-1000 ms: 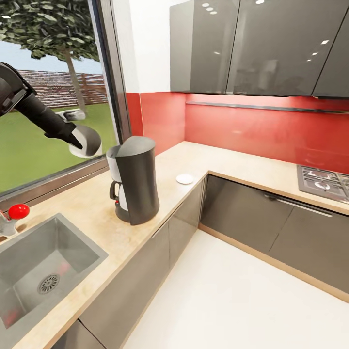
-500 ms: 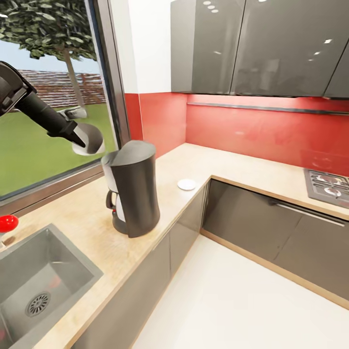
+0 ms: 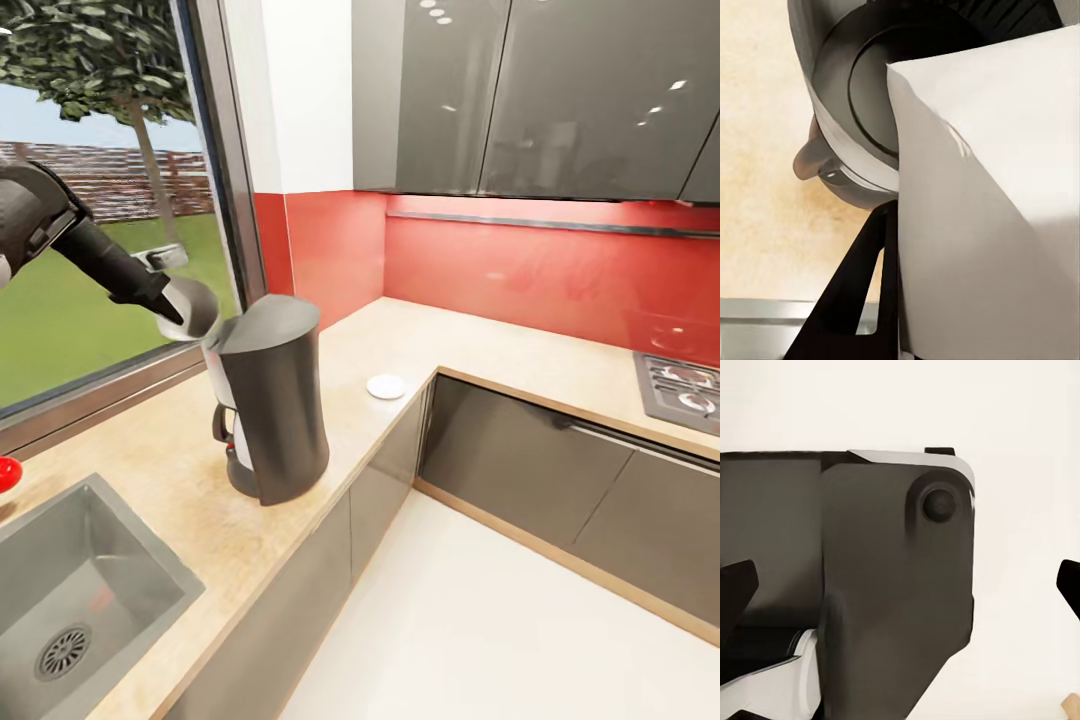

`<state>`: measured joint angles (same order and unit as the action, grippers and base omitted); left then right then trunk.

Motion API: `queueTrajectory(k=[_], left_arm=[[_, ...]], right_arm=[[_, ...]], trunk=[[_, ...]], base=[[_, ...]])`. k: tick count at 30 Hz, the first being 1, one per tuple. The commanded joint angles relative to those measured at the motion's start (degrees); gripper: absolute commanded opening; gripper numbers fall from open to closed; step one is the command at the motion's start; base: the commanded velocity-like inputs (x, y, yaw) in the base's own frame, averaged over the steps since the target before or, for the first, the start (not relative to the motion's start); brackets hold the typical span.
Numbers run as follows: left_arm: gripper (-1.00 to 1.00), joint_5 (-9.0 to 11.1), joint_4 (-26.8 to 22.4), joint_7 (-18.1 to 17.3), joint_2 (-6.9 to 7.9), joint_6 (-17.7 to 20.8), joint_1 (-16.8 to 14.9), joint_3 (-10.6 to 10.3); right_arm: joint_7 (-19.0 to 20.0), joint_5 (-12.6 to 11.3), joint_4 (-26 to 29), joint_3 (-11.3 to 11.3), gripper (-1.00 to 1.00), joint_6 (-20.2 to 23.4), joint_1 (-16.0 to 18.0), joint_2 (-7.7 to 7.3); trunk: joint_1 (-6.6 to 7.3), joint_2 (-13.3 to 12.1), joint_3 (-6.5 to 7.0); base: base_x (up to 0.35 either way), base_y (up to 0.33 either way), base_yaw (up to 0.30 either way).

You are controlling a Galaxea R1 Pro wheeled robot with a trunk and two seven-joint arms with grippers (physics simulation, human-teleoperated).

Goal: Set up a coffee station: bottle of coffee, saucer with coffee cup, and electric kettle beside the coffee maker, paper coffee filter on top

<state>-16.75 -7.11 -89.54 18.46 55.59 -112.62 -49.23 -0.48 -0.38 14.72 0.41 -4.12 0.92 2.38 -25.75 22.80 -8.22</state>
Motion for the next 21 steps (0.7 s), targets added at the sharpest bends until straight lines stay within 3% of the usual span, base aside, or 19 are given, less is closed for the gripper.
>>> queueTrajectory(k=[1, 13, 14, 21], left_arm=[[-1.00, -0.61, -0.15, -0.46, 0.00, 0.22, 0.38, 0.19], [-1.00, -0.83, -0.27, -0.20, 0.10, 0.22, 1.53, 0.57], [1.00, -0.83, -0.27, -0.19, 0.11, 0.26, 1.53, 0.53], [1.00, -0.83, -0.31, 0.43, 0.17, 0.31, 1.53, 0.46]], right_arm=[[-0.05, -0.03, -0.04, 0.04, 1.00, -0.19, 0.04, 0.00], [-0.05, -0.04, -0.04, 0.03, 1.00, -0.19, 0.04, -0.01], [-0.05, -0.05, -0.04, 0.03, 1.00, -0.19, 0.04, -0.01], [-0.05, -0.03, -0.04, 0.03, 1.00, -0.19, 0.04, -0.01]], trunk=[[-0.03, 0.12, -0.11], [-0.03, 0.12, -0.11], [-0.03, 0.12, -0.11], [-0.03, 0.12, -0.11]], base=[[0.021, 0.000, 0.000], [0.003, 0.000, 0.000], [0.000, 0.000, 0.000], [0.000, 0.000, 0.000]])
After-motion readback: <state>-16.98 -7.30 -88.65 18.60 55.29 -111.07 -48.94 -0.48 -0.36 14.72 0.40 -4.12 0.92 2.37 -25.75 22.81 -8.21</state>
